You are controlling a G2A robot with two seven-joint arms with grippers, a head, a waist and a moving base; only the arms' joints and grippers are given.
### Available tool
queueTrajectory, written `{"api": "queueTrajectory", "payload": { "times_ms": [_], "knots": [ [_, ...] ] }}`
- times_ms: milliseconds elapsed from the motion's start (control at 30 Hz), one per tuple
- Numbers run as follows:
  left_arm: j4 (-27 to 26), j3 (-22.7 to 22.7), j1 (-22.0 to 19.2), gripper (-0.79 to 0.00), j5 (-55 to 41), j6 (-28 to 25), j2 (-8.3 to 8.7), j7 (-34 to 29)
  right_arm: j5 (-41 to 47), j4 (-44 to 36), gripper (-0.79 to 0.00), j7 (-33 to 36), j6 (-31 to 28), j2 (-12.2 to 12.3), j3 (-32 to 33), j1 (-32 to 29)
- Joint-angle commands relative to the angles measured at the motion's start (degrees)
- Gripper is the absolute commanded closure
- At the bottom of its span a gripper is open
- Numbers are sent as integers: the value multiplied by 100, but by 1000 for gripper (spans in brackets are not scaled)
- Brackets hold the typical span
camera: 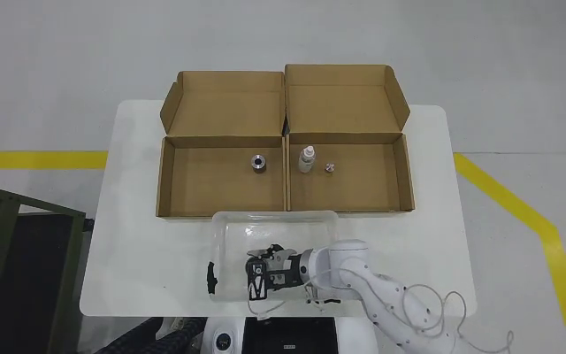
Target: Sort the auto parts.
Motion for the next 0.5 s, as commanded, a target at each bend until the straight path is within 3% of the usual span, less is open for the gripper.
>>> {"api": "queueTrajectory", "payload": {
  "times_ms": [0, 33, 467],
  "knots": [
    [0, 0, 0, -785, 0, 0, 0, 0, 82, -7, -65, -18, -24, 0, 2, 7],
    [0, 0, 0, -785, 0, 0, 0, 0, 113, -18, 0, -22, -34, 2, 8, 10],
    [0, 0, 0, -785, 0, 0, 0, 0, 419, -416, 0, -187, -68, 85, 245, -129]
  ]
}}
